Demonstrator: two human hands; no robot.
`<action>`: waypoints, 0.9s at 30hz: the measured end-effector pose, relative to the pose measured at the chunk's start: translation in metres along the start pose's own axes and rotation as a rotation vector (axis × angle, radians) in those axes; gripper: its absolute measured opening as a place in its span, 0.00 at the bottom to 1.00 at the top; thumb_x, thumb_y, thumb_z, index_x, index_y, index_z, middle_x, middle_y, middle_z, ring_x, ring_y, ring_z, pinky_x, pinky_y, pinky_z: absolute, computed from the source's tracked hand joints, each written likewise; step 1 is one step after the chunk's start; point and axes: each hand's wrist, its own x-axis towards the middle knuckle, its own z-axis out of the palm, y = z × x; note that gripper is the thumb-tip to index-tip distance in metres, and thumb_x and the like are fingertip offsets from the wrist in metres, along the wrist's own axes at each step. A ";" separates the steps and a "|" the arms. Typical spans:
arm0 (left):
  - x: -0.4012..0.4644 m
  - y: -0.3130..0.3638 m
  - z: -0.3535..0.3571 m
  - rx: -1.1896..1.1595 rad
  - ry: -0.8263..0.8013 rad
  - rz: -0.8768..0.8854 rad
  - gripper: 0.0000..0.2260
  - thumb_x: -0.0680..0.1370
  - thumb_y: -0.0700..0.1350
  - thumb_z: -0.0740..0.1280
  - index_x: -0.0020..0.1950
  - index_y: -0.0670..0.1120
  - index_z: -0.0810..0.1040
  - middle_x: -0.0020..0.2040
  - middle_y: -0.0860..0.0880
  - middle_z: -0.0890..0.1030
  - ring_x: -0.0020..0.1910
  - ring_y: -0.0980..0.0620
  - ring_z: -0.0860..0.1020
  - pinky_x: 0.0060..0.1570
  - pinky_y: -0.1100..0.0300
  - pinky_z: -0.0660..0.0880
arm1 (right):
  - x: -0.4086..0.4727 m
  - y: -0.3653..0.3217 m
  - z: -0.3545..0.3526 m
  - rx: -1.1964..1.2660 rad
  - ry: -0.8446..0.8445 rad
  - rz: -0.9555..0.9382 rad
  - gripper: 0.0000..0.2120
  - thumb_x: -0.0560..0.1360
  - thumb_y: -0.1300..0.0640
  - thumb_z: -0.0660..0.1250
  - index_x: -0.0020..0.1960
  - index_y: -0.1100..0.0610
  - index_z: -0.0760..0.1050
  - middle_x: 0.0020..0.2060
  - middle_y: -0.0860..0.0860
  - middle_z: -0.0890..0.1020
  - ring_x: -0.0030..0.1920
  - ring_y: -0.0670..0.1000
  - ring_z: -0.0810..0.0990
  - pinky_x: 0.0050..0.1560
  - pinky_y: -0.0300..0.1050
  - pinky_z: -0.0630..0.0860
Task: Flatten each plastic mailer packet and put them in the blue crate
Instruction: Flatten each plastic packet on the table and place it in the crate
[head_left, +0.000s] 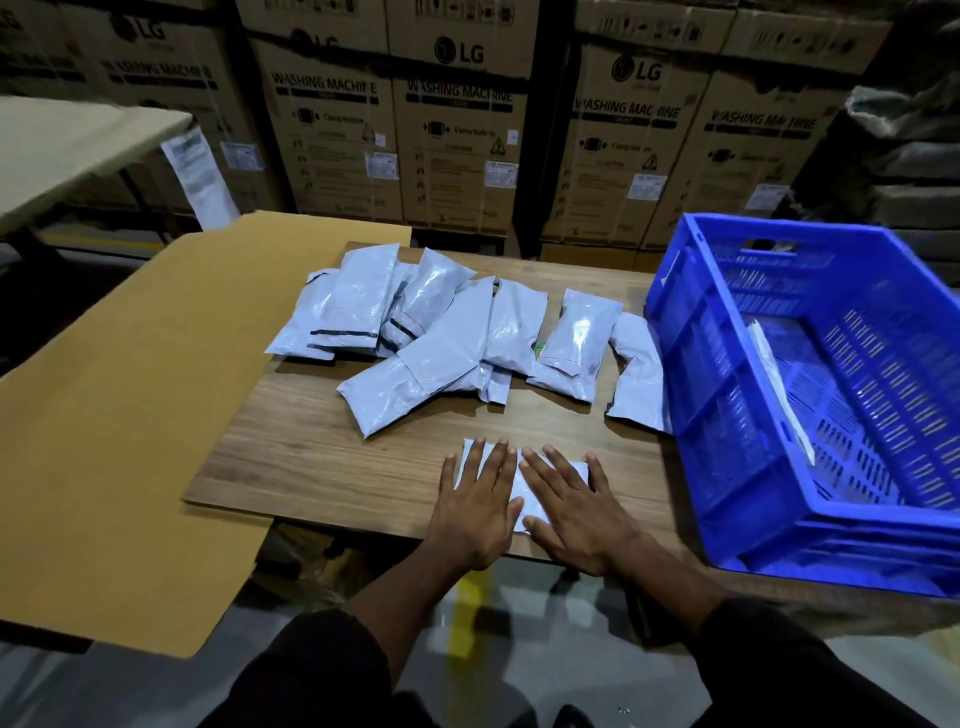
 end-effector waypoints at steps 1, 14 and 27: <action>0.000 -0.001 -0.001 -0.002 -0.019 -0.002 0.29 0.82 0.58 0.49 0.81 0.45 0.61 0.80 0.47 0.62 0.79 0.40 0.59 0.71 0.33 0.62 | 0.000 0.000 0.000 0.000 0.001 0.000 0.35 0.80 0.35 0.41 0.81 0.50 0.39 0.80 0.43 0.39 0.79 0.47 0.34 0.75 0.67 0.38; 0.010 -0.015 -0.018 -0.024 0.008 0.038 0.24 0.83 0.51 0.49 0.73 0.43 0.74 0.73 0.45 0.74 0.74 0.46 0.70 0.69 0.46 0.70 | 0.022 -0.028 -0.008 0.056 0.134 0.001 0.31 0.82 0.45 0.40 0.80 0.57 0.56 0.79 0.51 0.58 0.80 0.53 0.51 0.74 0.60 0.40; -0.001 -0.028 -0.013 0.008 0.017 0.070 0.27 0.83 0.55 0.52 0.78 0.43 0.66 0.77 0.45 0.67 0.76 0.43 0.65 0.71 0.46 0.67 | 0.018 -0.031 0.003 0.031 0.105 0.112 0.29 0.82 0.44 0.46 0.79 0.56 0.59 0.78 0.50 0.63 0.78 0.51 0.61 0.74 0.59 0.46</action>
